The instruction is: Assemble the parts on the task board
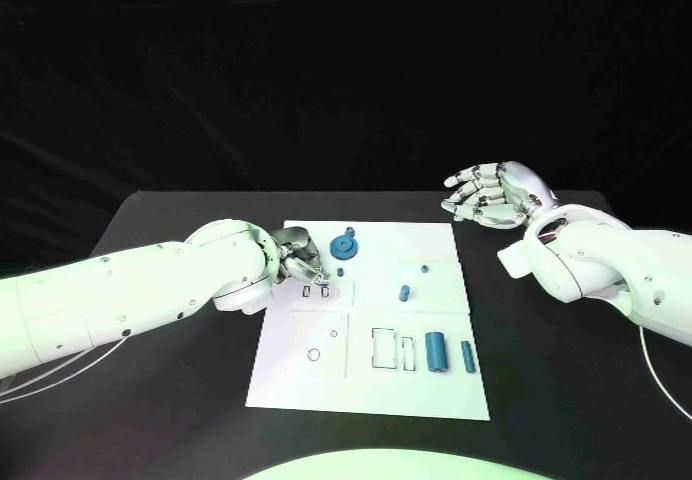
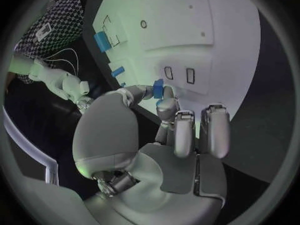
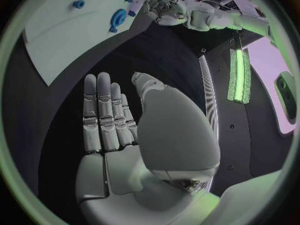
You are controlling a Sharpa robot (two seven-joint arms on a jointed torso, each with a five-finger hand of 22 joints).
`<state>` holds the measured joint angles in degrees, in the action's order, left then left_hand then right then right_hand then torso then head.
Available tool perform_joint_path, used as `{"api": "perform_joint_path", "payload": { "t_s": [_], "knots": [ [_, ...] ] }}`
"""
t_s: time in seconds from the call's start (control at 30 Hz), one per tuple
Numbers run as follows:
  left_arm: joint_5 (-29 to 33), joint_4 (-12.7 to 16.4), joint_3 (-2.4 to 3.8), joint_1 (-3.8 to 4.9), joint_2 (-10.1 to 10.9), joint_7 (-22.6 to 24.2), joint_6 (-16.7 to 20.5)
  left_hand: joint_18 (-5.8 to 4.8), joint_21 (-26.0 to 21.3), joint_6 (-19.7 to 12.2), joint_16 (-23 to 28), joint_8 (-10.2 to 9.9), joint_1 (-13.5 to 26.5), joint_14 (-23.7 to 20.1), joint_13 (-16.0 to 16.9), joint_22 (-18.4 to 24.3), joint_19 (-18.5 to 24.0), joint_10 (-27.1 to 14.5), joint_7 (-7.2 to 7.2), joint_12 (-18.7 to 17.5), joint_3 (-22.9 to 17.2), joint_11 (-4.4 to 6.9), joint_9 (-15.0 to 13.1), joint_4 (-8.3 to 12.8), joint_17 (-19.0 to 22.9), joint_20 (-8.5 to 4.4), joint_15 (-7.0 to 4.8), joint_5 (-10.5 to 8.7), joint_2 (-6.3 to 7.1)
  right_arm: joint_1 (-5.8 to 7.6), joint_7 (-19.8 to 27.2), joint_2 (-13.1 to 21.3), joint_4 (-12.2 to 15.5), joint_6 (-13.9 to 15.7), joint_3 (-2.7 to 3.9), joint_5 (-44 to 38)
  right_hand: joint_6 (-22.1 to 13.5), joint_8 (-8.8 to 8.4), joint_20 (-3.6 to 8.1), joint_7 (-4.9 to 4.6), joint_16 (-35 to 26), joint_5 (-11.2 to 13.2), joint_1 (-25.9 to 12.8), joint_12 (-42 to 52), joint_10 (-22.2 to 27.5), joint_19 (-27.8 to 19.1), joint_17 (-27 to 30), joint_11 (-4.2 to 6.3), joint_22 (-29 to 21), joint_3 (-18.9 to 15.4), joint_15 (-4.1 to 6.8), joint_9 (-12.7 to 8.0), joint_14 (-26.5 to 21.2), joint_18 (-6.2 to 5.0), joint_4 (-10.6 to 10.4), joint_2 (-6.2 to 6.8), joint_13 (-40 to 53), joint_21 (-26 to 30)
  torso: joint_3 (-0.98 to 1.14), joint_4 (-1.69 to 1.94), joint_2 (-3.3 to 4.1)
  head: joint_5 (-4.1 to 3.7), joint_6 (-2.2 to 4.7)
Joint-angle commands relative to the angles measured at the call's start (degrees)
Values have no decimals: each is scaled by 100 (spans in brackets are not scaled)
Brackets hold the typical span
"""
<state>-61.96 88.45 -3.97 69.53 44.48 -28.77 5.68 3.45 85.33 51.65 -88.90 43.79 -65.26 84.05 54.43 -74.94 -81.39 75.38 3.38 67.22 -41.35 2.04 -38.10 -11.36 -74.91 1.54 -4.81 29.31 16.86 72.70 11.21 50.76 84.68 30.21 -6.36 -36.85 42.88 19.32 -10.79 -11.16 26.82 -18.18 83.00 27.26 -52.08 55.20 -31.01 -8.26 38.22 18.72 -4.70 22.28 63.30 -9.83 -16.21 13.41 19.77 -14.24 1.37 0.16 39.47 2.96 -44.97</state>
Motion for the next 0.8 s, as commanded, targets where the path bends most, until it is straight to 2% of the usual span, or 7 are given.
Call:
{"api": "perform_joint_path", "payload": {
  "t_s": [0.03,0.1,0.17,0.3,0.47,0.67,0.8],
  "knots": [
    [-160,-3,-5,-8,-17,-28,21,-59,28,196,8,28,0,526,-24,-177,-24,-27,-135,-35,-964,10,-456,1001,-1274,-7,-34,22,-81,-4,300,-5,-14,213,0,304,26,68,-50,-160,-459,-65,-40,-240,-188,7,227,-42,-274,89,-33,-60,29,-66,15,78,-422,236,7,-6,10,16,-18],
    [-161,-14,-8,-11,-22,-32,-2,-59,28,196,8,28,0,526,-24,-177,-24,-27,-135,-35,-964,10,-456,1001,-1274,-7,-34,22,-81,-4,323,-5,-17,243,-1,338,43,69,-69,-167,-627,-75,-71,-338,-241,9,307,-49,-385,111,-50,-99,24,-59,18,96,-586,327,2,-5,6,6,-13],
    [-158,-34,-13,-14,-31,-36,-26,-59,28,196,8,28,0,526,-24,-177,-24,-27,-135,-35,-964,10,-456,1001,-1274,-7,-34,22,-81,-4,355,-8,-23,258,0,390,78,12,-116,-189,-891,-87,-94,-501,-314,-46,432,-75,-559,161,-98,-180,-61,-54,32,105,-827,487,-2,-2,7,7,-31],
    [-143,-87,-25,-33,-67,-41,-52,-61,30,200,8,28,10,526,-23,-183,-29,-24,-136,-38,-965,11,-458,996,-1274,-9,-35,24,-86,-4,411,-14,-16,258,0,454,151,-93,-148,-205,-1166,-103,-111,-718,-410,-12,580,-96,-769,239,-130,-299,-46,-54,76,104,-1154,628,-2,3,8,3,-12],
    [-127,-126,-32,-54,-96,-46,-170,-61,30,200,8,28,10,526,-23,-183,-29,-24,-136,-38,-965,11,-458,996,-1274,-9,-35,24,-86,-4,417,-27,-7,252,0,482,175,-135,-157,-209,-1246,-105,-125,-783,-455,7,628,-100,-839,261,-135,-342,-22,-56,96,107,-1261,669,-1,-4,6,19,-42],
    [-117,-179,-38,-62,-121,-52,-288,-63,31,217,2,33,41,530,-40,-189,-33,-20,-143,-56,-961,15,-464,976,-1286,-13,-38,21,-93,-4,402,-30,-2,250,0,491,169,-166,-164,-219,-1294,-114,-137,-820,-461,12,654,-109,-880,265,-144,-368,-17,-55,108,111,-1320,694,3,-3,5,3,-40],
    [-107,-220,-50,-71,-154,-57,-353,-62,29,225,5,36,58,528,-68,-185,-31,-27,-149,-78,-957,18,-468,969,-1281,-15,-40,22,-91,-4,397,-34,0,239,0,493,172,-173,-165,-220,-1306,-123,-137,-829,-466,14,661,-110,-892,268,-145,-374,-13,-55,113,110,-1336,701,1,-4,4,2,-62]
  ]
}}
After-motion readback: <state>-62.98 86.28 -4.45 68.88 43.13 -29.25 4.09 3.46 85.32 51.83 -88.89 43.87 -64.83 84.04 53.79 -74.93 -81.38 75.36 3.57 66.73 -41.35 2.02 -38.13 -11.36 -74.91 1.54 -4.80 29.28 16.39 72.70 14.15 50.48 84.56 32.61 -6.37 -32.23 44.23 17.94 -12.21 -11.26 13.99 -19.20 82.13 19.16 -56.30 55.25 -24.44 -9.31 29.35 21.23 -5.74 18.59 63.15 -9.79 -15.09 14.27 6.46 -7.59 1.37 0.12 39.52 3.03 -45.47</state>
